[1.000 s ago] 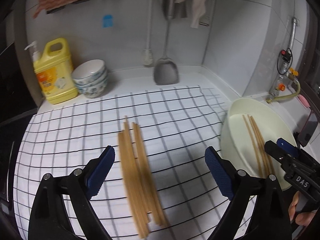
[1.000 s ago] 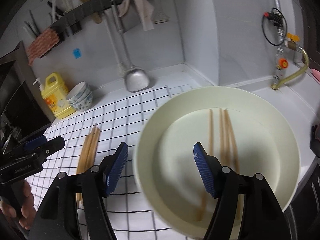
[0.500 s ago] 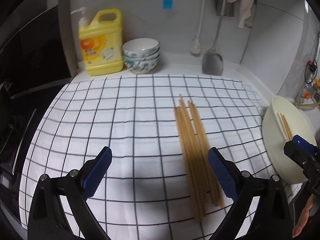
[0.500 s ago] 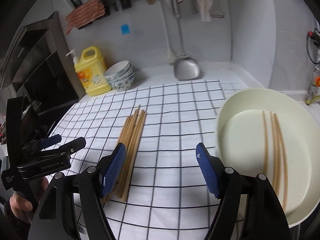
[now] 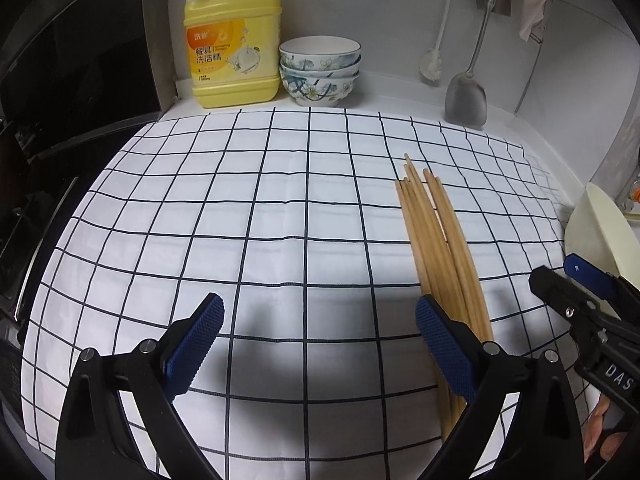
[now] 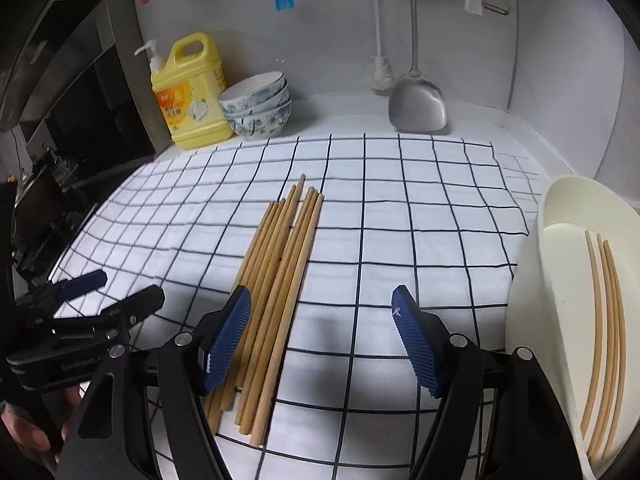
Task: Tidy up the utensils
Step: 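Return both open tools to the chopstick row on the grid cloth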
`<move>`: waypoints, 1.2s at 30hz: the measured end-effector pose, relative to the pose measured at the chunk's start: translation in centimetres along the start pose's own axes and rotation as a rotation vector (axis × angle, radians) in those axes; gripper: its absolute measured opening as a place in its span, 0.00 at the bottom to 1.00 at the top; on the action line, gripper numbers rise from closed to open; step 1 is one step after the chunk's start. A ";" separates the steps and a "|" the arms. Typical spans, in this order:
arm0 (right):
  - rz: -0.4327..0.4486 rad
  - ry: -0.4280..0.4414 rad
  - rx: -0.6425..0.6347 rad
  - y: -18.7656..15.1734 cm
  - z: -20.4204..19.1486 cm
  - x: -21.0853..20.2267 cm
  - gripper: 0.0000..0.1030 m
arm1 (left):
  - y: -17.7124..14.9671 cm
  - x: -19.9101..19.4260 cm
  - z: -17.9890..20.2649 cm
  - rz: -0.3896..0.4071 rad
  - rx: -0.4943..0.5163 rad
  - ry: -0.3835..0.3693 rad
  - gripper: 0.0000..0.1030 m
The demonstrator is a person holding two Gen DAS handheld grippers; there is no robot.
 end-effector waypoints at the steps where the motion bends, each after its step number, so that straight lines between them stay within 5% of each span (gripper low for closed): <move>1: -0.005 -0.003 -0.001 -0.2 0.2 0.2 0.68 | -0.1 0.2 0.0 0.001 0.000 0.000 0.92; 36: -0.124 -0.069 -0.112 -3.3 -0.6 3.3 0.68 | -1.9 3.0 0.1 -0.051 0.032 0.015 0.92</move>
Point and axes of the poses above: each gripper's, at about its wrist camera, not at the fingertips, and x roughly the way its jaws point, z to its right, y to its top, the point moved 6 cm from there along x, roughly the way its jaws point, and after that the axes turned 7 degrees about z, right-handed, at the moved point
